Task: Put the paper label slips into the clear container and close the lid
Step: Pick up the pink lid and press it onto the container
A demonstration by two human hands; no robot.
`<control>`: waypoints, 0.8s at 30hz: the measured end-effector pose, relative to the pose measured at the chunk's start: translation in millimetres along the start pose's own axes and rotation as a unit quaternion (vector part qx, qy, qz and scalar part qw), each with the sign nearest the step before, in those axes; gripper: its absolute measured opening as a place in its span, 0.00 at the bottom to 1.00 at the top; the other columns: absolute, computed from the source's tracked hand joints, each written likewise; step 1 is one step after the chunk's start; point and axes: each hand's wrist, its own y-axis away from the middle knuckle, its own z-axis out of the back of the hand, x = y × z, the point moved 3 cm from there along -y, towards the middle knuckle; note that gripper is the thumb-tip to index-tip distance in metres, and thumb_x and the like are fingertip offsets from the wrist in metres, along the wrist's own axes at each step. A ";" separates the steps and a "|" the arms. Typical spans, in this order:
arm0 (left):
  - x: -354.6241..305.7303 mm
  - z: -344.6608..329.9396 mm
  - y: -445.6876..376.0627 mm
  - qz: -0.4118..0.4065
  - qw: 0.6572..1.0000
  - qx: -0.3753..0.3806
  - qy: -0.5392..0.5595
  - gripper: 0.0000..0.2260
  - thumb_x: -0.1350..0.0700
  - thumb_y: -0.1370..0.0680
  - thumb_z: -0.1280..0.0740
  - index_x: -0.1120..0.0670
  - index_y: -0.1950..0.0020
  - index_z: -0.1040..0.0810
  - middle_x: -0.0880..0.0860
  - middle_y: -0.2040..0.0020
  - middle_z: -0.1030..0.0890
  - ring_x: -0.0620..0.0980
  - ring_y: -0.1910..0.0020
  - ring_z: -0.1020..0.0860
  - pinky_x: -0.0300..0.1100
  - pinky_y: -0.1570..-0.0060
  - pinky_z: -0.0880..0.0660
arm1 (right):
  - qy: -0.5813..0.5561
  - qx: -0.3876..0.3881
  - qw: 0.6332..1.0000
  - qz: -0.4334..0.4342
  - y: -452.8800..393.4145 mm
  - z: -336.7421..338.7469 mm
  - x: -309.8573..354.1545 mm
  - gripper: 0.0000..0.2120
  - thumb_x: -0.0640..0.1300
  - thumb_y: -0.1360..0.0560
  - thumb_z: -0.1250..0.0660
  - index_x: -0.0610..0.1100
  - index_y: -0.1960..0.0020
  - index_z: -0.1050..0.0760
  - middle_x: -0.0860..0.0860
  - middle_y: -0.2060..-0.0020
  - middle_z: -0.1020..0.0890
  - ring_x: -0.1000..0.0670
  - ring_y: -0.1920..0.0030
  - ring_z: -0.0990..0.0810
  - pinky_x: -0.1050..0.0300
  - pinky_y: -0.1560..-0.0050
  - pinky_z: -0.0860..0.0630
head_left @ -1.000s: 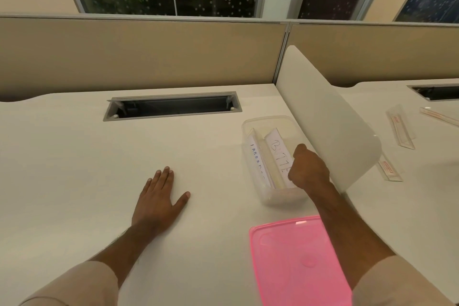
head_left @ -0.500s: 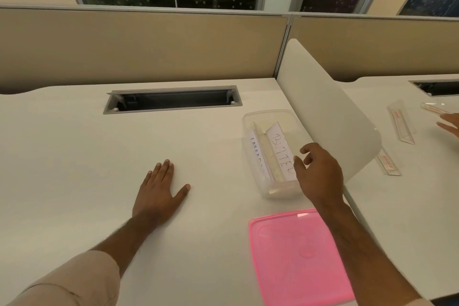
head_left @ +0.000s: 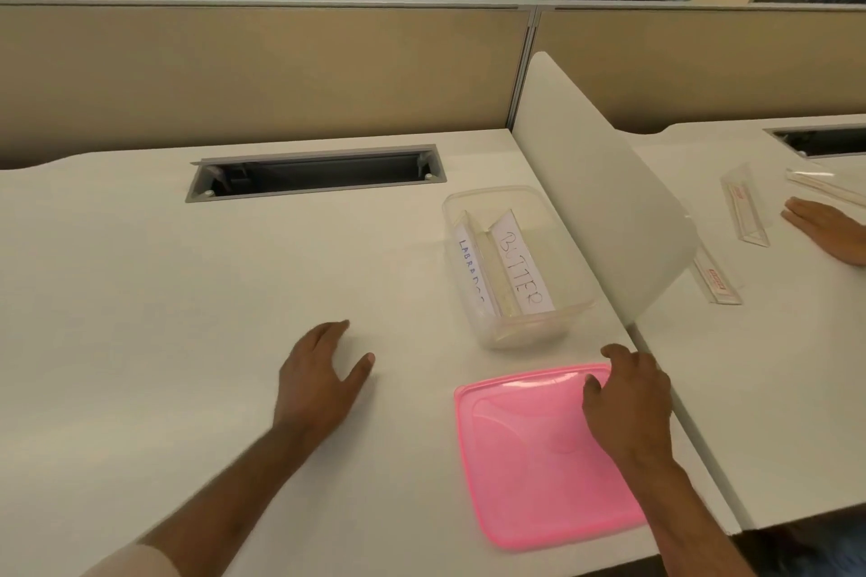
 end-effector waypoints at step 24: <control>-33.6 9.0 106.5 0.245 0.923 0.141 0.259 0.04 0.62 0.26 0.33 0.54 0.54 0.22 0.52 0.64 0.16 0.48 0.71 0.18 0.49 0.65 0.17 | -0.122 0.064 0.990 0.001 50.4 -7.3 38.8 0.16 0.37 0.25 0.33 0.42 0.37 0.25 0.39 0.46 0.22 0.37 0.43 0.25 0.45 0.43 0.26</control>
